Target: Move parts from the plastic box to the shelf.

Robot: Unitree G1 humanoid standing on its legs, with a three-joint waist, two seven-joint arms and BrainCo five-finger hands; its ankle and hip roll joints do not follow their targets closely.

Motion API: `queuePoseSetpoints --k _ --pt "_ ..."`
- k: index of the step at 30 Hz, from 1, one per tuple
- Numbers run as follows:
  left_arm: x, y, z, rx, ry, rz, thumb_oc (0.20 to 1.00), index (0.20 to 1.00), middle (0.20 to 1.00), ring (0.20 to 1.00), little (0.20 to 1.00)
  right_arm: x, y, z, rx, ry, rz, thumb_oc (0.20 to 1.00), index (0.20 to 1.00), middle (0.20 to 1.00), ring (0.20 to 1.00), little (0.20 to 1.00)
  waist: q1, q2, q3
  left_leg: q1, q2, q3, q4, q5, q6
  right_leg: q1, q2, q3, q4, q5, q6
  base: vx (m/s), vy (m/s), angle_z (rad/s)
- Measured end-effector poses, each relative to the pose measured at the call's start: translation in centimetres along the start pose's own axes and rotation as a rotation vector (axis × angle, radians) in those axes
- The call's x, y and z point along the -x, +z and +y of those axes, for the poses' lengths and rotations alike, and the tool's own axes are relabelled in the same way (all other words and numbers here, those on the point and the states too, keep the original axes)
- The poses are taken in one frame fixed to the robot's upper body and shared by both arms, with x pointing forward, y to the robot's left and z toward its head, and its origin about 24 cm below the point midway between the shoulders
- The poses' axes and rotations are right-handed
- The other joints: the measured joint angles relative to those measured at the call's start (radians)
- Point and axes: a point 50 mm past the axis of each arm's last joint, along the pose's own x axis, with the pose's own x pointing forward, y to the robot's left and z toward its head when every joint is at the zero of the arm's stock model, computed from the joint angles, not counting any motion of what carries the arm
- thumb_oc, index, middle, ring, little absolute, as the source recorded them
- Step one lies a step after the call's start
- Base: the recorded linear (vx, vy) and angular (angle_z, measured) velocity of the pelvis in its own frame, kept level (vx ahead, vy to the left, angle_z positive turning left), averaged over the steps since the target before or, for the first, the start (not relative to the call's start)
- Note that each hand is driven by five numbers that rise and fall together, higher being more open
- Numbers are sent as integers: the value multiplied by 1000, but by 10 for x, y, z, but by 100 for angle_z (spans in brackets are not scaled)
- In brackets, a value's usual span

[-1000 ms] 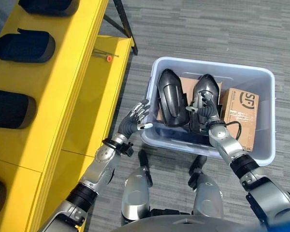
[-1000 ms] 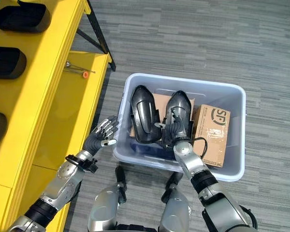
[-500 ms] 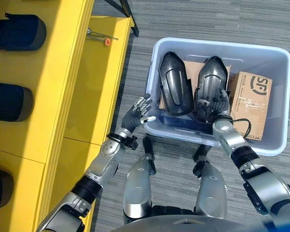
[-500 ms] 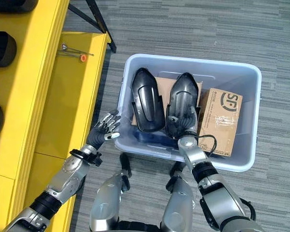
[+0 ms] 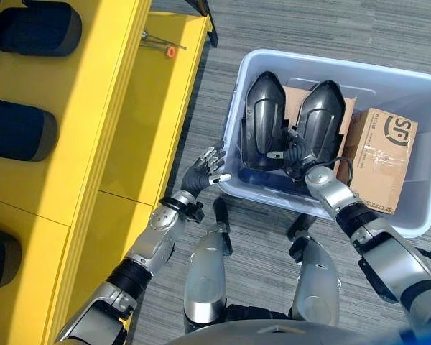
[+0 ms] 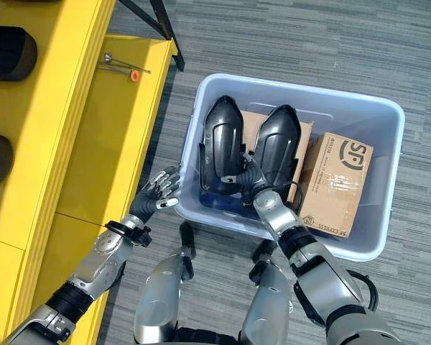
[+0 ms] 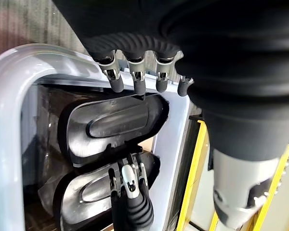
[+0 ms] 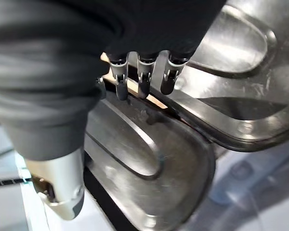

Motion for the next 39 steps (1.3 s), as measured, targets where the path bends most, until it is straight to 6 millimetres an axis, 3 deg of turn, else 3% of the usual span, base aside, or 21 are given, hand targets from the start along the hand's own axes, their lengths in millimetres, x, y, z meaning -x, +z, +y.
queuePoseSetpoints --k 7,14,22,25,28,29,34,39 --pt "4 -4 0 5 -8 16 1000 1000 1000 1000 1000 -2 1 -2 19 22 2 1000 1000 1000 1000 1000 0 4 1 -11 0 -7 0 7 0 -17 -10 -7 30 -15 -5 -7 -11 2" --pt "4 -6 -1 8 -28 20 1000 1000 1000 1000 1000 -1 7 -7 289 -59 -79 1000 1000 1000 1000 1000 -3 16 5 -27 1 -6 -1 14 -1 -42 -11 -4 44 -18 -11 -9 -7 0" --pt "7 -10 1 10 -15 32 1000 1000 1000 1000 1000 8 48 -14 360 -53 -315 1000 1000 1000 1000 1000 -16 16 5 -22 2 0 -2 15 -1 -42 -8 2 44 -18 -11 0 -2 -1" --pt "9 -11 1 12 -12 35 1000 1000 1000 1000 1000 19 76 -3 358 33 -458 1000 1000 1000 1000 1000 -27 17 5 -15 7 6 -3 15 -2 -41 -3 7 44 -17 -12 -1 -5 -7" --pt "9 -12 0 12 -15 37 1000 1000 1000 1000 1000 45 117 42 331 230 -690 1000 1000 1000 1000 1000 -26 17 5 4 14 14 -5 16 -3 -32 4 14 48 -21 -17 0 6 -8" --pt "9 -13 -1 12 -19 40 1000 1000 1000 1000 1000 49 121 52 317 262 -712 1000 1000 1000 1000 1000 -25 17 5 12 13 17 -6 16 -3 -27 3 18 48 -21 -17 -8 15 -4" --pt "10 -19 -8 14 -42 64 1000 1000 1000 1000 1000 51 123 62 363 262 -708 1000 1000 1000 1000 1000 -23 17 5 13 9 20 -7 17 -2 -29 1 27 46 -19 -16 -1 3 -1" --pt "10 -21 -10 12 -27 72 1000 1000 1000 1000 1000 43 112 46 409 133 -657 1000 1000 1000 1000 1000 -33 17 5 14 9 29 -17 24 -3 -40 2 30 47 -15 -17 -10 15 -5"
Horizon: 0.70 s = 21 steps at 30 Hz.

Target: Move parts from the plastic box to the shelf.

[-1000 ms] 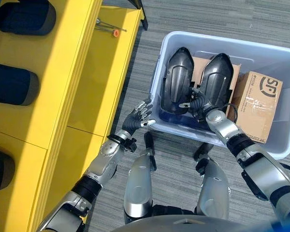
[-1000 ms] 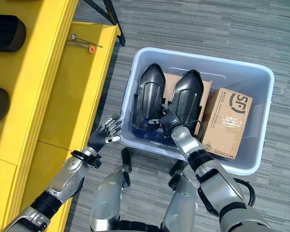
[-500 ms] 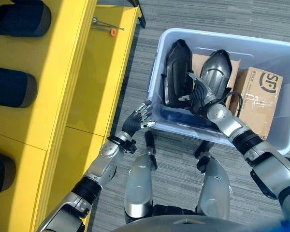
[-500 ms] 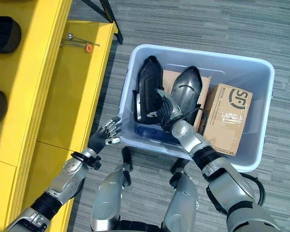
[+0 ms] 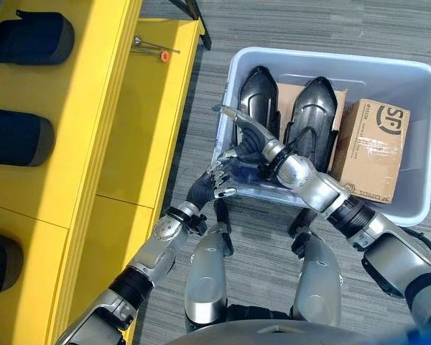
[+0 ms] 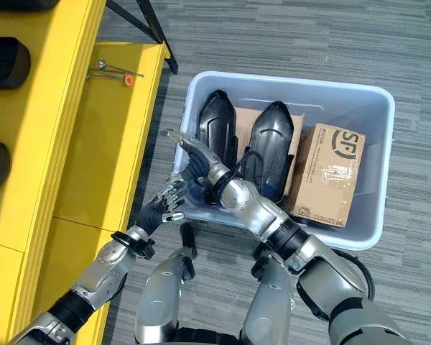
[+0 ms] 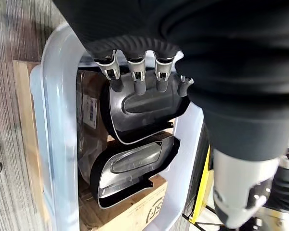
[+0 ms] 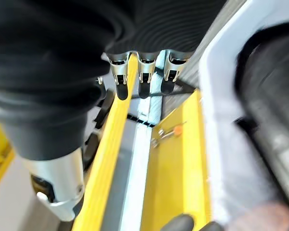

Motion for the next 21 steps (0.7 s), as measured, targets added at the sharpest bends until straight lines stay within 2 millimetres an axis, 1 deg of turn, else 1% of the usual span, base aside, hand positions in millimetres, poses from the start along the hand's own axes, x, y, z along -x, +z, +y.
queuePoseSetpoints --k 1,2,4,5,7,9,10,12,14,15,16,17,18,19,21 --pt "0 0 0 0 2 -3 1000 1000 1000 1000 1000 1 -5 -2 5 -25 20 1000 1000 1000 1000 1000 -2 0 0 0 1 1 0 0 0 -1 1 1 0 0 0 -20 17 -4" --pt "-1 1 -1 -1 0 -8 1000 1000 1000 1000 1000 3 -16 -7 21 -59 63 1000 1000 1000 1000 1000 -7 0 0 1 0 2 -1 0 0 -1 1 1 0 0 0 0 0 0" --pt "-2 3 -1 -4 -2 -15 1000 1000 1000 1000 1000 8 -24 -7 27 -85 96 1000 1000 1000 1000 1000 -7 0 0 3 -1 4 -2 0 0 -1 1 3 -1 0 0 -8 4 -3" --pt "-2 3 -1 -5 -2 -17 1000 1000 1000 1000 1000 13 -29 -8 21 -136 116 1000 1000 1000 1000 1000 -10 0 0 9 0 10 -5 0 0 0 2 8 -1 0 0 -18 18 -12" --pt "-2 3 -1 -3 -1 -18 1000 1000 1000 1000 1000 15 -31 -14 8 -229 119 1000 1000 1000 1000 1000 -26 0 0 16 0 17 -8 0 0 1 3 13 -1 1 0 -13 22 -9" --pt "-2 2 -2 -1 -3 -18 1000 1000 1000 1000 1000 20 -35 -21 -14 -351 126 1000 1000 1000 1000 1000 -32 -1 0 26 -1 27 -13 0 0 1 6 22 -4 4 0 -13 33 -11" --pt "-2 2 -2 -2 5 -19 1000 1000 1000 1000 1000 25 -38 -29 -26 -442 137 1000 1000 1000 1000 1000 -47 -1 0 32 -1 33 -21 1 -1 4 11 28 -16 10 2 -13 42 -16" --pt "-3 2 -1 -7 27 -19 1000 1000 1000 1000 1000 31 -44 -35 -57 -526 170 1000 1000 1000 1000 1000 -56 -1 0 32 2 45 -24 1 -1 3 20 31 -37 24 1 -9 28 -17" --pt "-3 3 -1 -10 34 -23 1000 1000 1000 1000 1000 36 -49 -34 -89 -552 203 1000 1000 1000 1000 1000 -71 -1 0 33 2 50 -26 1 -1 1 23 33 -43 27 0 -4 6 -10" --pt "-4 4 -1 -11 36 -25 1000 1000 1000 1000 1000 38 -53 -30 -115 -547 236 1000 1000 1000 1000 1000 -82 -1 0 34 3 52 -29 1 -2 1 26 33 -49 30 0 -7 -4 -9" --pt "-5 4 -2 -14 37 -28 1000 1000 1000 1000 1000 41 -58 -27 -138 -543 268 1000 1000 1000 1000 1000 -84 -1 0 34 7 55 -30 2 -3 1 32 37 -55 33 -1 -10 -3 -9" --pt "-6 5 -3 -13 42 -33 1000 1000 1000 1000 1000 44 -66 -24 -163 -548 313 1000 1000 1000 1000 1000 -84 -1 0 36 8 56 -32 2 -4 1 34 42 -56 33 -2 -11 -5 -12" --pt "-8 5 -4 -7 40 -37 1000 1000 1000 1000 1000 51 -83 -17 -193 -543 407 1000 1000 1000 1000 1000 -78 -1 0 44 7 65 -37 2 -4 2 35 49 -56 33 -2 -5 -5 -9" --pt "-8 5 -4 -8 41 -36 1000 1000 1000 1000 1000 55 -91 -15 -215 -544 449 1000 1000 1000 1000 1000 -79 -1 0 46 6 67 -38 2 -4 2 34 52 -56 33 -1 2 -13 -8" --pt "-8 6 -4 -8 40 -37 1000 1000 1000 1000 1000 59 -99 -15 -248 -543 494 1000 1000 1000 1000 1000 -79 -1 0 49 6 69 -38 2 -4 3 35 53 -57 34 -1 4 -9 -2"
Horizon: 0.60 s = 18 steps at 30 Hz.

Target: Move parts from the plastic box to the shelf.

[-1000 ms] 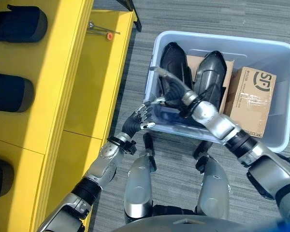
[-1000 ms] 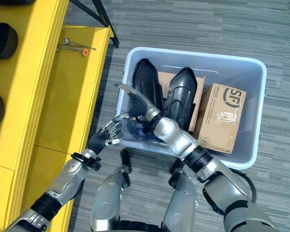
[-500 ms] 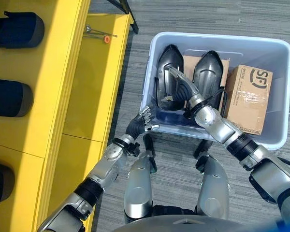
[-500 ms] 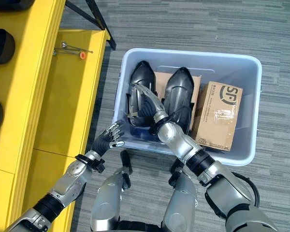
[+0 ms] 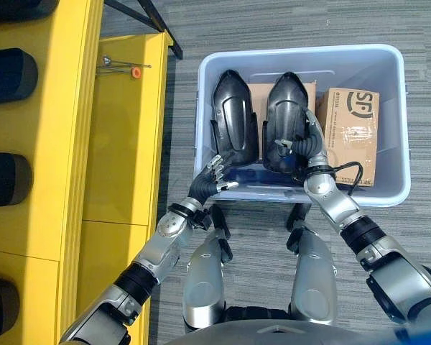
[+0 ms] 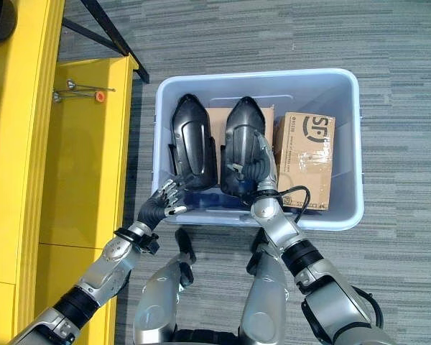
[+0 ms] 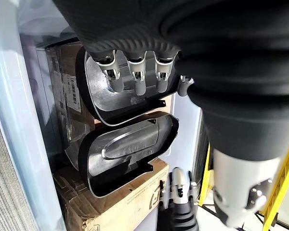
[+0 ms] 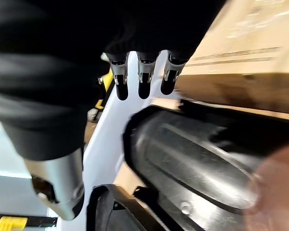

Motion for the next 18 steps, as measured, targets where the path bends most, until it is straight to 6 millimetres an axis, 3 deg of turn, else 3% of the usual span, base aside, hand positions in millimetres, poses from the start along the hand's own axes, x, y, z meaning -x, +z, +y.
queuePoseSetpoints --k 8,18 --pt "-2 -1 2 -6 2 12 1000 1000 1000 1000 1000 -7 -23 -6 -96 8 156 1000 1000 1000 1000 1000 20 0 0 0 0 -2 3 0 0 2 -1 -1 0 0 0 0 0 0" --pt "-6 0 1 -13 -9 31 1000 1000 1000 1000 1000 -24 -7 -13 -253 -87 161 1000 1000 1000 1000 1000 30 16 8 -31 -1 -16 6 0 0 -18 -4 -10 1 0 0 8 -1 2"
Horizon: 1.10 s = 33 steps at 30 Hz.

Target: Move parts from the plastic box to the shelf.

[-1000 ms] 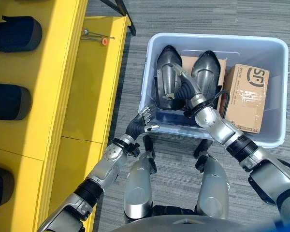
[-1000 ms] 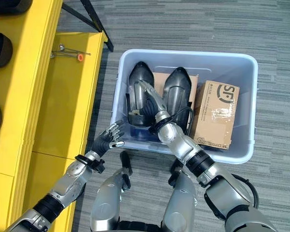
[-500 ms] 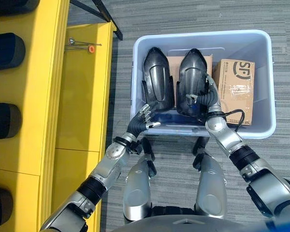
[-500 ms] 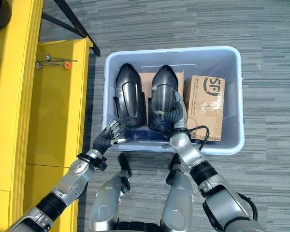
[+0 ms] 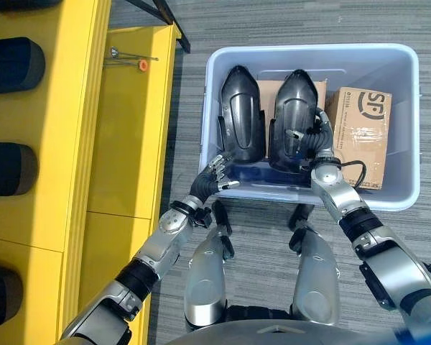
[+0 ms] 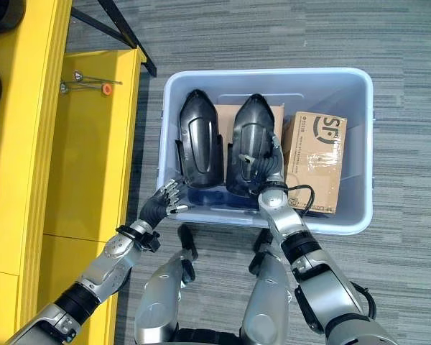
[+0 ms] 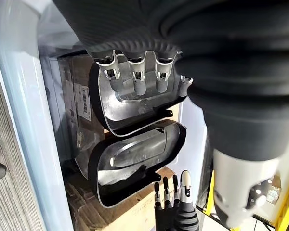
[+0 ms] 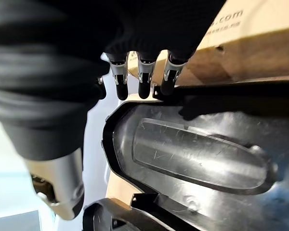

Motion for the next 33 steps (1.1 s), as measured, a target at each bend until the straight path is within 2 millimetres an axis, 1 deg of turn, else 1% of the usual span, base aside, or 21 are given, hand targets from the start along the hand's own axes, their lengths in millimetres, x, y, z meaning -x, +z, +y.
queuePoseSetpoints --k 4,6,8,12,16,17,19,25,33 --pt "-3 3 0 -6 -6 -1 1000 1000 1000 1000 1000 -4 2 -6 -38 -43 1 1000 1000 1000 1000 1000 0 0 0 -20 1 -2 7 0 0 -20 -2 1 4 0 0 0 0 0" --pt "-5 4 -1 -13 -13 -2 1000 1000 1000 1000 1000 -10 1 -15 -71 -130 0 1000 1000 1000 1000 1000 3 2 0 -36 0 -5 17 -2 0 -36 -7 2 20 -5 -4 0 0 0" --pt "-4 3 -3 -22 -25 9 1000 1000 1000 1000 1000 -11 4 -19 -93 -173 -7 1000 1000 1000 1000 1000 5 2 0 -57 0 -4 23 -1 1 -61 -12 2 32 -7 -6 0 0 0" --pt "-3 0 -5 -21 -32 19 1000 1000 1000 1000 1000 -7 0 -12 -101 -183 3 1000 1000 1000 1000 1000 -1 5 2 -59 1 -2 28 -2 1 -66 -12 6 36 -8 -8 0 0 0" --pt "-4 2 -4 -24 -29 12 1000 1000 1000 1000 1000 -7 0 -12 -98 -184 1 1000 1000 1000 1000 1000 -1 7 3 -66 2 1 32 -2 1 -78 -12 12 41 -7 -8 0 0 0" --pt "-5 2 -4 -25 -29 9 1000 1000 1000 1000 1000 -7 -1 -11 -92 -159 4 1000 1000 1000 1000 1000 -3 8 3 -77 2 2 33 -1 2 -89 -12 13 43 -5 -11 0 0 0" --pt "-5 2 -4 -25 -29 9 1000 1000 1000 1000 1000 -7 -9 -6 -38 -77 37 1000 1000 1000 1000 1000 0 8 3 -79 3 0 35 0 1 -90 -13 13 47 -6 -12 -5 -38 1" --pt "-4 3 -3 -30 -36 10 1000 1000 1000 1000 1000 -8 -7 0 -19 17 32 1000 1000 1000 1000 1000 14 8 3 -88 4 -6 47 0 2 -94 -17 9 57 -8 -15 -2 -11 1" --pt "-4 2 -5 -31 -71 13 1000 1000 1000 1000 1000 -11 -12 -8 94 96 58 1000 1000 1000 1000 1000 17 8 3 -98 5 -21 50 4 3 -95 -27 -6 69 -15 -19 -1 -14 4"
